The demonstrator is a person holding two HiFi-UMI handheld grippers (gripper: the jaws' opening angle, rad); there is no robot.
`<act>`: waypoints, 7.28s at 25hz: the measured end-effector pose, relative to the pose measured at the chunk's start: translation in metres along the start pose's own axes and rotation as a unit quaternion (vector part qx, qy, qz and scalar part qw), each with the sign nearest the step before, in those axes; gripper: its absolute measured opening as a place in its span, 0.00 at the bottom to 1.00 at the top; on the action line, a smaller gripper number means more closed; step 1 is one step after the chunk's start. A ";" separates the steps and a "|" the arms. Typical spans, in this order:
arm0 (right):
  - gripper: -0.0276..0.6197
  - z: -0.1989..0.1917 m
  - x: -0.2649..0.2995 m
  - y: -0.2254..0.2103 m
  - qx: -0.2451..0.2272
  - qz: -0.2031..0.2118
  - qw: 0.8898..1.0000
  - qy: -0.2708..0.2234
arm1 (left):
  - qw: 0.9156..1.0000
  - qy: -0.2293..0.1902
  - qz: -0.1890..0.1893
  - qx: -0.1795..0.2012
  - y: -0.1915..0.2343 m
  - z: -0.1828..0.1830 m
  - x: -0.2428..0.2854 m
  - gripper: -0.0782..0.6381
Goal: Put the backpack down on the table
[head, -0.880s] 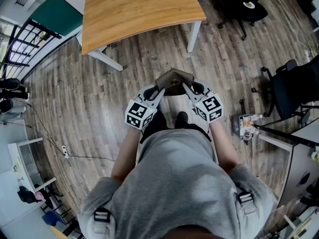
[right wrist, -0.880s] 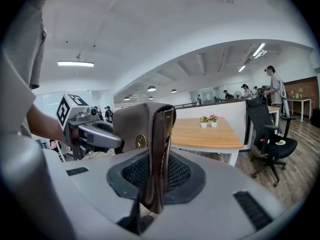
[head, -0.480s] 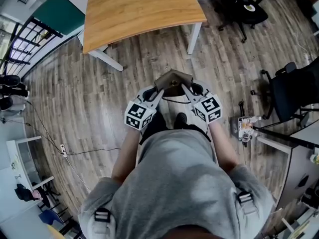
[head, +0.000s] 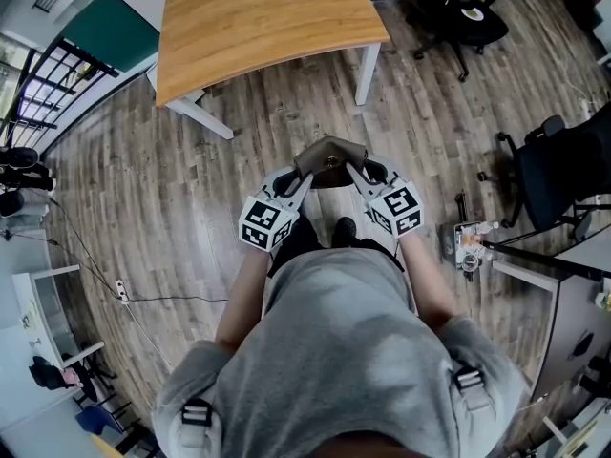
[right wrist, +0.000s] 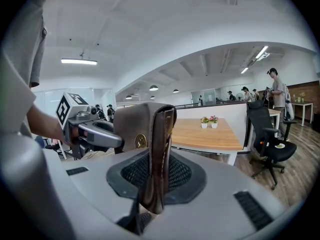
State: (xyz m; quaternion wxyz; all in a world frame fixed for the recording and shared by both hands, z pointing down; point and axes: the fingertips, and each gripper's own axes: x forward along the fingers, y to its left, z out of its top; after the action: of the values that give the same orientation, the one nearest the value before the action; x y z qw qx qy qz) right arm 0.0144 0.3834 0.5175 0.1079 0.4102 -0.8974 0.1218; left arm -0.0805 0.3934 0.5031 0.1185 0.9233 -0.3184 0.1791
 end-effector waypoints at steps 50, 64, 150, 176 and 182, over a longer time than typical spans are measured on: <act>0.16 0.026 0.072 -0.081 0.005 -0.036 0.999 0.012 | 1.000 -0.014 -0.026 0.004 0.089 0.036 0.078 0.20; 0.15 0.070 0.173 -0.141 0.020 -0.066 0.998 0.010 | 0.998 -0.006 -0.054 0.011 0.202 0.077 0.131 0.20; 0.15 0.146 0.404 -0.368 0.015 -0.110 0.993 0.031 | 0.993 0.039 -0.103 0.043 0.451 0.169 0.341 0.20; 0.16 0.136 0.466 -0.474 -0.037 -0.028 0.996 0.080 | 0.995 0.090 -0.036 0.011 0.502 0.166 0.449 0.21; 0.16 0.126 0.476 -0.493 -0.043 -0.012 0.995 0.087 | 0.995 0.098 -0.024 0.006 0.509 0.160 0.469 0.21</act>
State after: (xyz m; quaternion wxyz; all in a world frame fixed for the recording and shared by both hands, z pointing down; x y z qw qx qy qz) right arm 0.0733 -0.3059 0.6017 0.2047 0.4040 -0.8839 0.1168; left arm -0.0168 -0.3070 0.6012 0.1478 0.9093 -0.2821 0.2679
